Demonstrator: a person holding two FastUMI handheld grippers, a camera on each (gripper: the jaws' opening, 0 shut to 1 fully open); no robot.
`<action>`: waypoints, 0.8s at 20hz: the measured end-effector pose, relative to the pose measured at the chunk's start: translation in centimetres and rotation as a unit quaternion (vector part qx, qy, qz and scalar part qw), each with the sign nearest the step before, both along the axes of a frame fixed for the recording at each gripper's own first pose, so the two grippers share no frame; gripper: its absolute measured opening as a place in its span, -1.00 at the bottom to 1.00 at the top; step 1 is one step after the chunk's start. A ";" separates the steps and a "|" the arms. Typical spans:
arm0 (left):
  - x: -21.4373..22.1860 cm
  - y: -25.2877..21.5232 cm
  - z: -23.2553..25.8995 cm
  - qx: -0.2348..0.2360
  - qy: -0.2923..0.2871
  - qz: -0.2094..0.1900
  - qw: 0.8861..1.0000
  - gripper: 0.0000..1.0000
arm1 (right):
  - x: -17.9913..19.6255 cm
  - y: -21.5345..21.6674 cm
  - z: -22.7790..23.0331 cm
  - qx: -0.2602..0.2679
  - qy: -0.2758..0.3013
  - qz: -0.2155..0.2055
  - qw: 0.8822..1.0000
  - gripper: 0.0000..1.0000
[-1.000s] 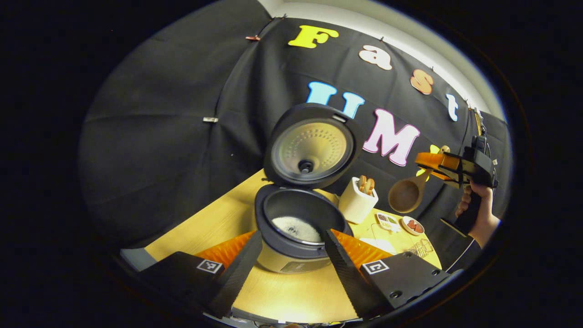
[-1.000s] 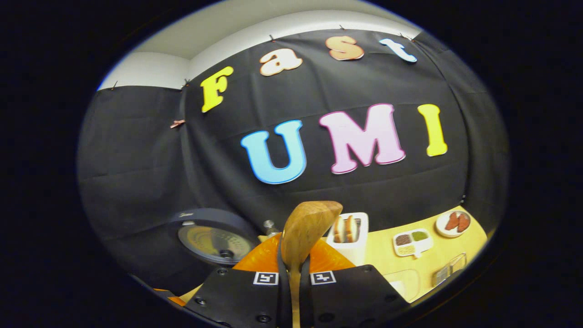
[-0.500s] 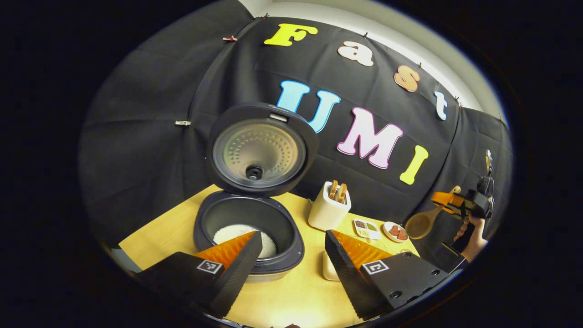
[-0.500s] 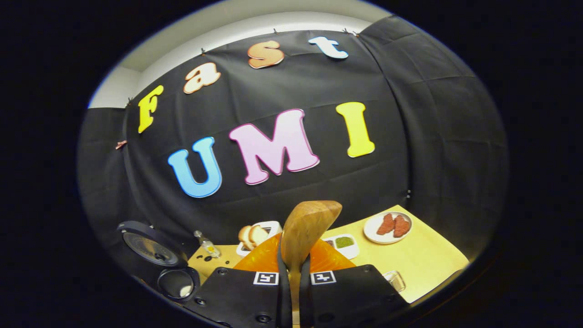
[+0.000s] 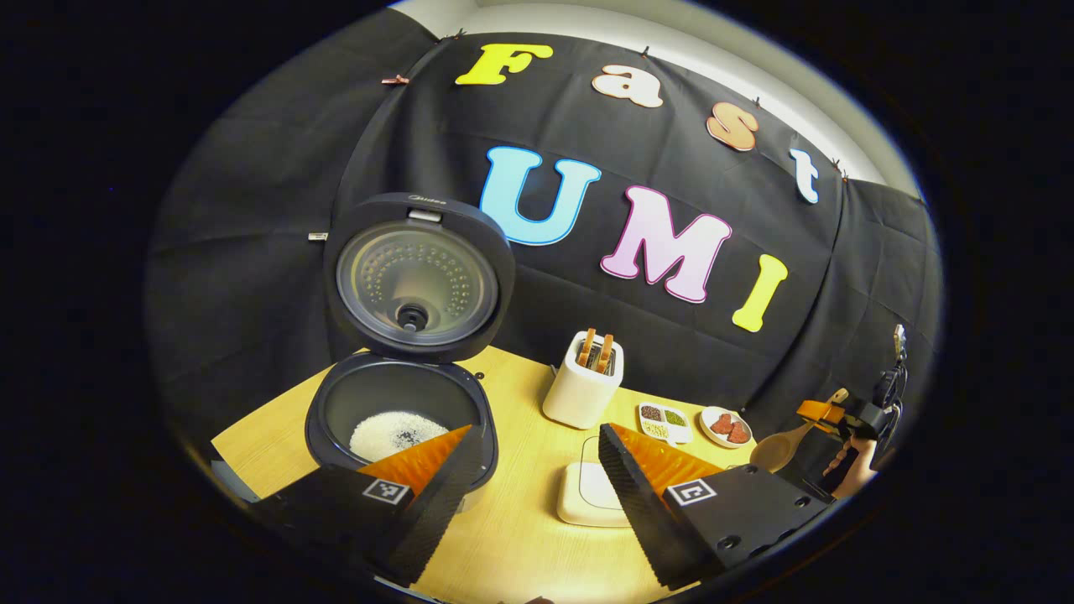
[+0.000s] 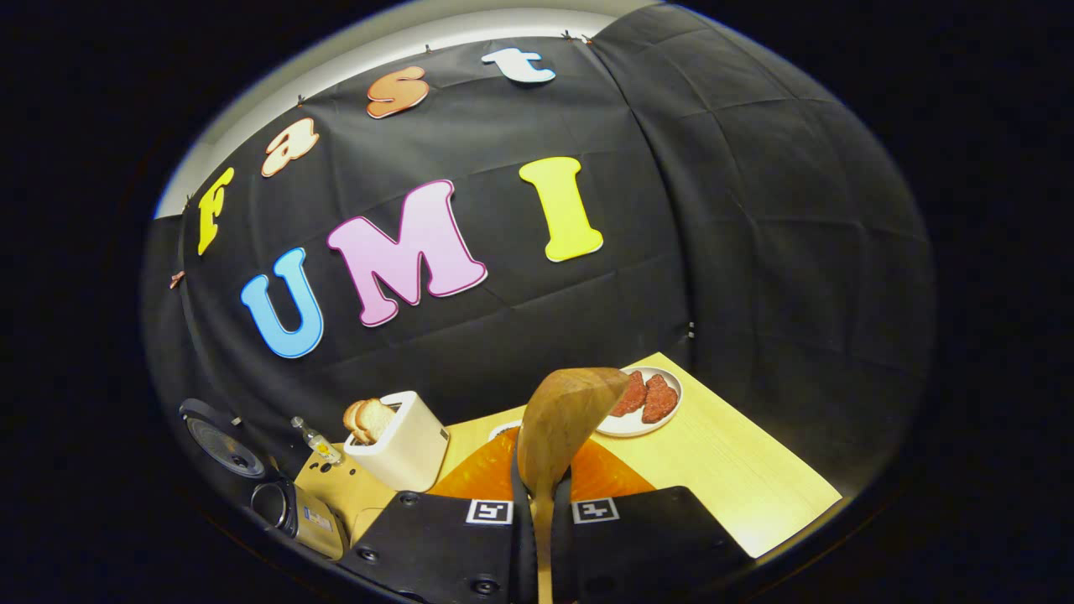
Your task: Close the left gripper, press the button to open the rice cooker; take a wooden spoon from the chopstick holder with the right hand, scoop a spoonful of rice and pour it into the rice cooker, then put the wooden spoon back into the chopstick holder.
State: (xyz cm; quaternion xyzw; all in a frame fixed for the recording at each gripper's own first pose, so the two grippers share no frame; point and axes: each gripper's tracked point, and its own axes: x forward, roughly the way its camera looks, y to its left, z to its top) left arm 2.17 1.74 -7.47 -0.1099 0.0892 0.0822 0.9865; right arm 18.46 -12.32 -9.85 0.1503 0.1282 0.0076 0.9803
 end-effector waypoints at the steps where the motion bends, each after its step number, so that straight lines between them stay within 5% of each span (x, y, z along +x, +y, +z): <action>1: 0.0 -0.6 0.1 0.008 0.003 0.003 1.000 0.92 | 0.4 -0.6 -0.8 0.003 0.006 -0.001 1.000 -0.79; 16: -2.8 -1.3 -0.3 0.011 0.017 0.077 0.997 0.92 | 1.9 -1.3 -12.5 0.028 0.099 -0.003 0.995 -0.75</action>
